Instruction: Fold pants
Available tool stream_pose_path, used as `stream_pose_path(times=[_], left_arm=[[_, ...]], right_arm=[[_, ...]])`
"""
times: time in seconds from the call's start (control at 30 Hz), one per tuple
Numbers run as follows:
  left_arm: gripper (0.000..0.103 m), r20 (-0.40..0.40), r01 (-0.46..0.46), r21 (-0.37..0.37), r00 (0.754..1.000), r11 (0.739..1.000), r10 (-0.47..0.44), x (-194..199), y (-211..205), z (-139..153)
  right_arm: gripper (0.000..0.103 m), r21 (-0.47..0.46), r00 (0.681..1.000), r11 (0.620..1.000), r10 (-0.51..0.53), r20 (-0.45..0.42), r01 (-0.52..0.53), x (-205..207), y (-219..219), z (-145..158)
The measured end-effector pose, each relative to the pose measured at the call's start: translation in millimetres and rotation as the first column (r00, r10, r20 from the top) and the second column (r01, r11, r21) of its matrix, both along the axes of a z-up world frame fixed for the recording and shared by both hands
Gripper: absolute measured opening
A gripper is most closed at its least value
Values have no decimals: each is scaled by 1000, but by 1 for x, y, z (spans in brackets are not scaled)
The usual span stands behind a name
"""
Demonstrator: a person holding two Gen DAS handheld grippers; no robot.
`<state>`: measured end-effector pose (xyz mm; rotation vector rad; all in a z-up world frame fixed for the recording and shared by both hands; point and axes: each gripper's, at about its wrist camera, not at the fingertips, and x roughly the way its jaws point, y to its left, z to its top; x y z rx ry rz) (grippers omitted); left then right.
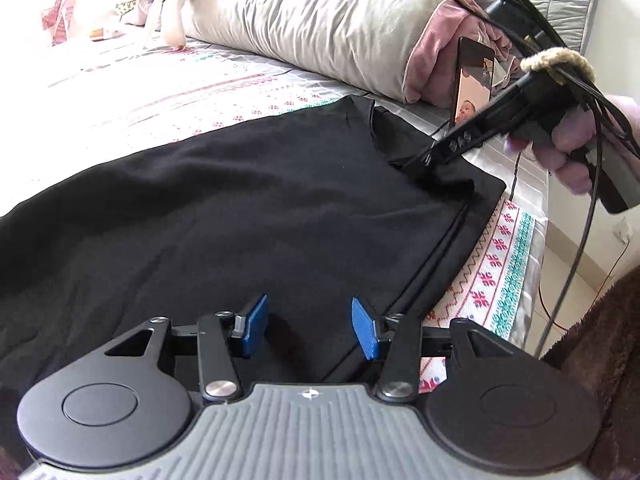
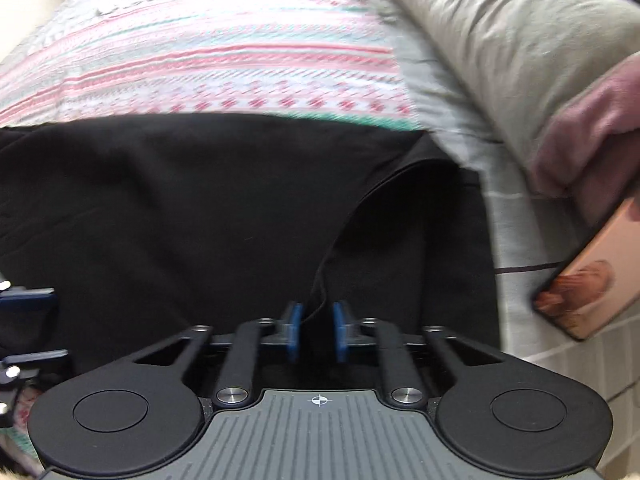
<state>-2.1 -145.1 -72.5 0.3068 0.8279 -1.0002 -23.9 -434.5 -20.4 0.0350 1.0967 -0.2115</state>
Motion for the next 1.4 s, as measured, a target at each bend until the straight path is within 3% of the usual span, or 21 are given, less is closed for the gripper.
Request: stream_pose_path(times=[0.1, 0.2, 0.3, 0.37, 0.43, 0.5, 0.53, 0.7, 0.83, 1.03, 1.1, 1.2, 1.4], left_arm=[[70, -2, 16, 21, 1000, 1000, -16, -6, 4, 3], [70, 13, 32, 48, 999, 998, -32, -13, 10, 6], [70, 29, 29, 64, 999, 998, -31, -20, 16, 8], [70, 33, 22, 69, 999, 997, -24, -22, 20, 9], [70, 36, 18, 72, 999, 997, -20, -23, 24, 10], [70, 38, 15, 77, 999, 997, -18, -25, 26, 11], [70, 42, 12, 81, 999, 997, -15, -25, 28, 11], [69, 77, 5, 97, 997, 995, -12, -30, 37, 9], [68, 83, -4, 89, 997, 996, -4, -29, 45, 6], [60, 75, -20, 67, 997, 998, 15, -27, 54, 1], [55, 96, -20, 69, 995, 997, 13, -30, 55, 1], [50, 118, -29, 68, 993, 997, 20, -31, 57, 2], [38, 132, -62, 49, 990, 997, 55, -30, 61, 5]], right_arm=[[5, -86, 997, 994, -63, 46, 67, -12, -6, 17], [5, -229, 986, 959, -160, 53, 168, -22, -16, 31], [16, -322, 962, 907, -267, 52, 270, -32, -30, 37], [22, -278, 951, 910, -298, 78, 308, -41, -39, 43], [32, -170, 945, 931, -306, 114, 322, -53, -48, 53], [49, -83, 938, 941, -315, 142, 329, -58, -55, 57], [51, -55, 938, 944, -314, 147, 324, -59, -54, 58], [52, 112, 962, 962, -259, 89, 249, -53, -43, 43], [52, 149, 981, 972, -189, 50, 180, -53, -22, 30], [51, 269, 993, 956, -117, -12, 116, -66, 11, 4], [51, 226, 996, 970, -92, 13, 86, -70, 23, 2], [51, 100, 996, 994, 41, 81, -49, -74, 53, 6], [51, -51, 941, 953, 301, 152, -297, -75, 110, 8]])
